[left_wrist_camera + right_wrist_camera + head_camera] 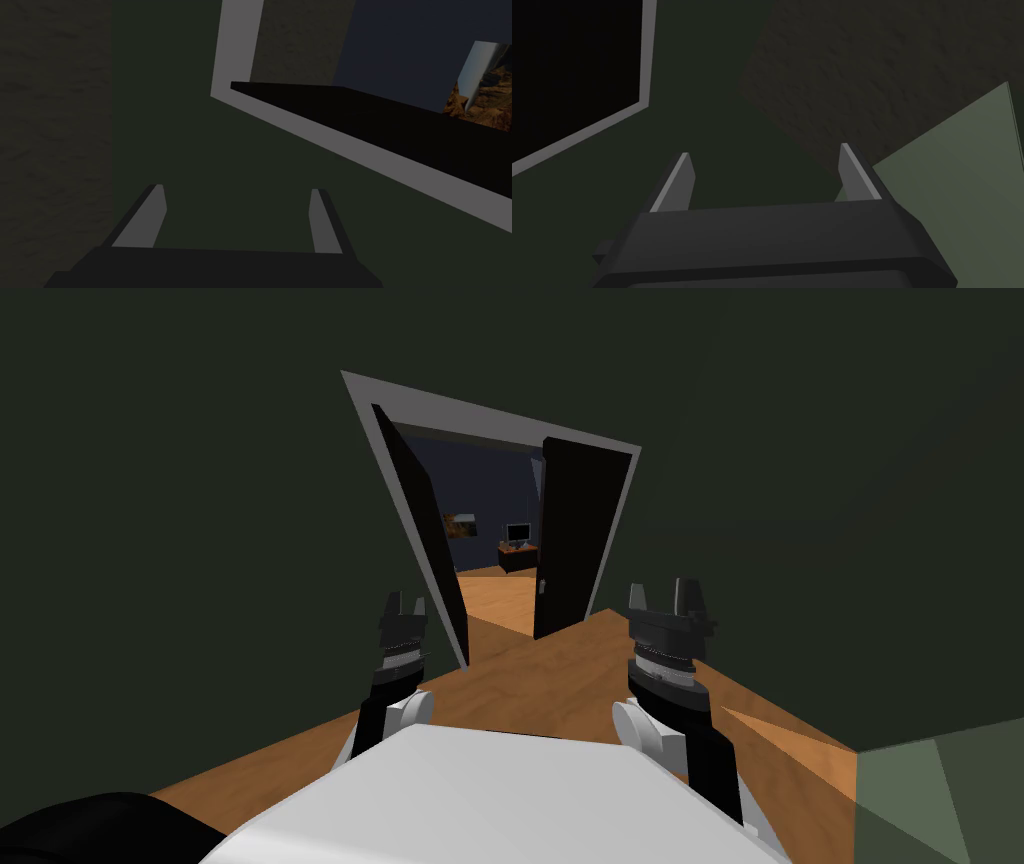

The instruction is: Push the door open

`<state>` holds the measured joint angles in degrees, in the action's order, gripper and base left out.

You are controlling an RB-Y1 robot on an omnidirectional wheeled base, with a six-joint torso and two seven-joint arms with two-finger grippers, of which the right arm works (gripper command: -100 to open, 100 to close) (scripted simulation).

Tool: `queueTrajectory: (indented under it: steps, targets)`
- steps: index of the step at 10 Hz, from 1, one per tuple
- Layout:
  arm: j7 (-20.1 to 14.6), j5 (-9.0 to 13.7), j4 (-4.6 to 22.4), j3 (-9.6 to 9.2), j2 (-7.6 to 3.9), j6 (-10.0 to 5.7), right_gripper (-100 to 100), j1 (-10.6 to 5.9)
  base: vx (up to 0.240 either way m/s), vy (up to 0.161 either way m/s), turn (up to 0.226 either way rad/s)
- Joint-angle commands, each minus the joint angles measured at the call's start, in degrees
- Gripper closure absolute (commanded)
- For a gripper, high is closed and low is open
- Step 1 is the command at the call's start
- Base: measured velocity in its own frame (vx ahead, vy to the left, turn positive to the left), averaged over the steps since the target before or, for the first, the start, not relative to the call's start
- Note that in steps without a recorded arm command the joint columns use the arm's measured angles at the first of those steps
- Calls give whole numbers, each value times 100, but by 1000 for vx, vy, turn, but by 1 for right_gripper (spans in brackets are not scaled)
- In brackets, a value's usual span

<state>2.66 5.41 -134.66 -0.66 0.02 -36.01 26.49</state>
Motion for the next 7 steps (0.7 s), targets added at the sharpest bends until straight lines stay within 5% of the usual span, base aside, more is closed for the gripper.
queueTrajectory:
  steps: [1, 7]
  targets:
    - [-9, -3, 209, -26, -48, -21, -100, -79, 46, -21, 19]
    - [-38, -13, 902, -113, -172, -92, -100, -341, 79, -36, 25]
